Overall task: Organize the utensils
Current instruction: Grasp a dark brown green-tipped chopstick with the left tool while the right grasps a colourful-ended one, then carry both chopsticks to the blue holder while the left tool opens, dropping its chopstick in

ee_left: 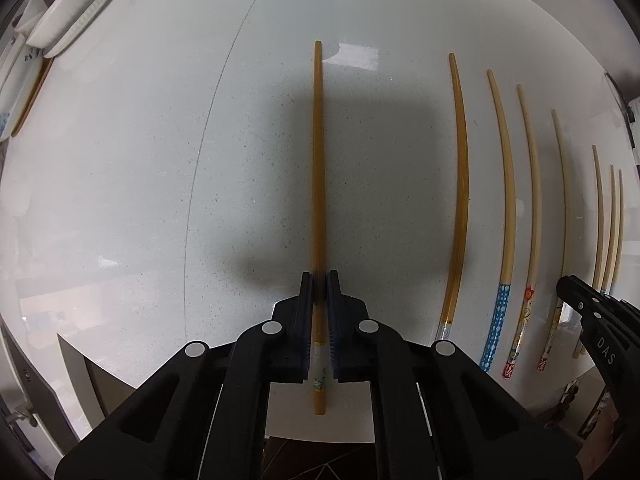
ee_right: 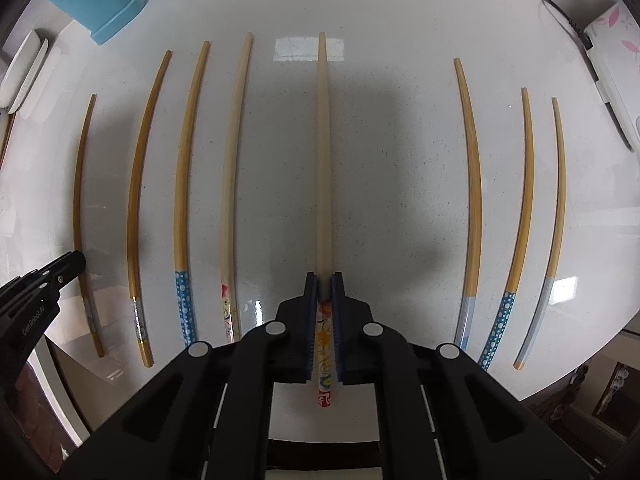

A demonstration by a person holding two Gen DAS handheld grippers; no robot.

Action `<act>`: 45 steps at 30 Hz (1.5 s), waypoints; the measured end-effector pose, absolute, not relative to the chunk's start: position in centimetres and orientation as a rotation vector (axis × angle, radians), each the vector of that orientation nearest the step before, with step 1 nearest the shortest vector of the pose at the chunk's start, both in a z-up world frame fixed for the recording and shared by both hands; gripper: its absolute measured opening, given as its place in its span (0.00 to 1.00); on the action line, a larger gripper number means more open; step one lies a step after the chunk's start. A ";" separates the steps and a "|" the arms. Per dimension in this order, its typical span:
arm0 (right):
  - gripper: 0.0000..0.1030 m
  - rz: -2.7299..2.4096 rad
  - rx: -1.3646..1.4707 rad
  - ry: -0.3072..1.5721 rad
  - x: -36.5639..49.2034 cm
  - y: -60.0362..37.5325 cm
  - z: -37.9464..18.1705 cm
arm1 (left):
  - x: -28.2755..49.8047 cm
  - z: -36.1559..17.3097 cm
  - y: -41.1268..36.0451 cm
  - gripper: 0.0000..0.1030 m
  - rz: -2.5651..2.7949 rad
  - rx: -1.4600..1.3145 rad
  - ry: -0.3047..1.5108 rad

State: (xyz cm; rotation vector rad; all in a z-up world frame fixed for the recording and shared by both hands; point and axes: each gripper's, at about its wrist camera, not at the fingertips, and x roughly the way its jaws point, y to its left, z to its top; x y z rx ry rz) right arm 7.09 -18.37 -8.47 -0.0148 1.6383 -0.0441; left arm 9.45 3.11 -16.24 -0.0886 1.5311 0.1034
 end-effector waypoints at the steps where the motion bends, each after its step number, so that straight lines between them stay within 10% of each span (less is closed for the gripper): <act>1: 0.06 -0.045 -0.013 1.638 7.2 -18.5 -8.4 | 9.4 -16.2 3.2 0.06 0.104 -0.092 1.529; 45: 0.06 0.139 -0.016 1.174 12.1 -15.3 5.5 | 11.0 -3.4 4.0 0.06 0.114 -0.234 1.004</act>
